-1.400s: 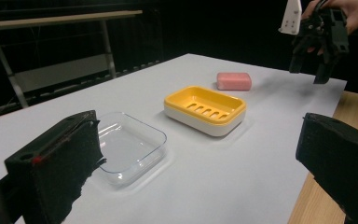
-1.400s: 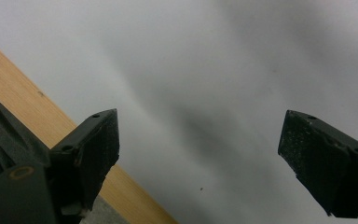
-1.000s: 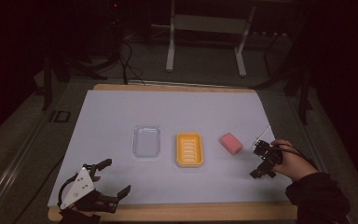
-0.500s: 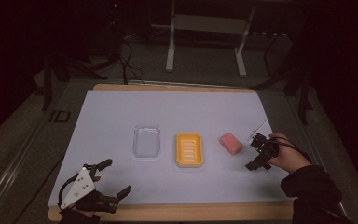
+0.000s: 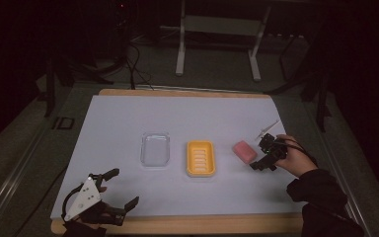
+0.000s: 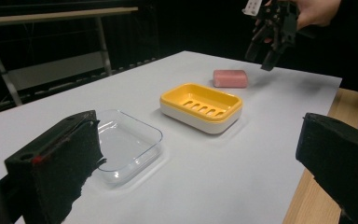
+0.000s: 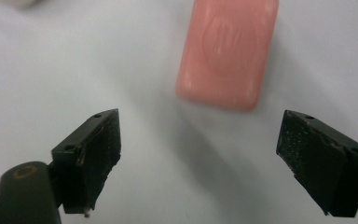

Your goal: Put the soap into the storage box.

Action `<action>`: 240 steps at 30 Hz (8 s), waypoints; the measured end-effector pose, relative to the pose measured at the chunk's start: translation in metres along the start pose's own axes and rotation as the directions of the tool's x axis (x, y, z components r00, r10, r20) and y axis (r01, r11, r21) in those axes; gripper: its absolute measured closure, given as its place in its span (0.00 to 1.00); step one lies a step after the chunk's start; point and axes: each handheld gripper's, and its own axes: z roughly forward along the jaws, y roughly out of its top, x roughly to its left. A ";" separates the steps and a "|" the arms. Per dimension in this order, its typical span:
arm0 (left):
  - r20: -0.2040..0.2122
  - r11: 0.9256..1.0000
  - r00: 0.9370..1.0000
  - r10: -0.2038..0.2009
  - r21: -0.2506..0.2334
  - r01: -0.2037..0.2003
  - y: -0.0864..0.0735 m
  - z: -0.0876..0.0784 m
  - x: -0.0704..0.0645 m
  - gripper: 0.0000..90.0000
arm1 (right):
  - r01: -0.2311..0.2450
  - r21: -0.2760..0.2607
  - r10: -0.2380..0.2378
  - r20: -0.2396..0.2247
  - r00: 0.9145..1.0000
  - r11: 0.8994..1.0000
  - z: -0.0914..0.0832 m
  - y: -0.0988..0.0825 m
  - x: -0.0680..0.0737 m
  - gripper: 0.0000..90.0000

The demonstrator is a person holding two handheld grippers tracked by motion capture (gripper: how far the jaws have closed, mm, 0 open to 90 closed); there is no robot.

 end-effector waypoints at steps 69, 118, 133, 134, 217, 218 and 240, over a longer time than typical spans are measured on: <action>0.010 1.000 1.000 0.010 0.010 -0.010 -0.001 0.001 -0.001 0.01 | -0.523 -0.019 0.519 0.170 0.838 0.852 0.033 0.034 0.017 0.42; 0.015 1.000 1.000 0.024 0.011 -0.024 0.000 -0.001 -0.004 0.01 | -0.600 -0.250 0.630 0.058 0.774 0.760 0.032 0.127 0.145 0.42; 0.021 1.000 1.000 0.021 0.004 -0.022 0.000 -0.001 -0.003 0.01 | -0.638 -0.226 0.662 0.040 0.749 0.736 0.070 0.121 0.144 0.42; 0.021 1.000 1.000 0.022 0.006 -0.022 0.000 -0.001 -0.003 0.01 | -0.637 -0.222 0.660 0.047 0.750 0.739 0.071 0.121 0.144 0.42; 0.039 0.999 0.999 0.028 0.032 -0.029 -0.001 0.002 -0.005 0.01 | -0.224 -0.306 0.216 -0.062 0.975 0.925 0.007 -0.032 0.078 0.23; 0.039 0.999 0.999 0.028 0.032 -0.029 -0.001 0.002 -0.005 0.01 | -0.225 -0.308 0.217 -0.058 0.974 0.924 0.008 -0.034 0.078 0.23; 0.049 0.998 0.998 0.032 0.045 -0.034 -0.002 0.004 -0.006 0.01 | -0.312 -0.340 0.315 -0.048 0.948 0.887 0.005 -0.079 0.064 0.21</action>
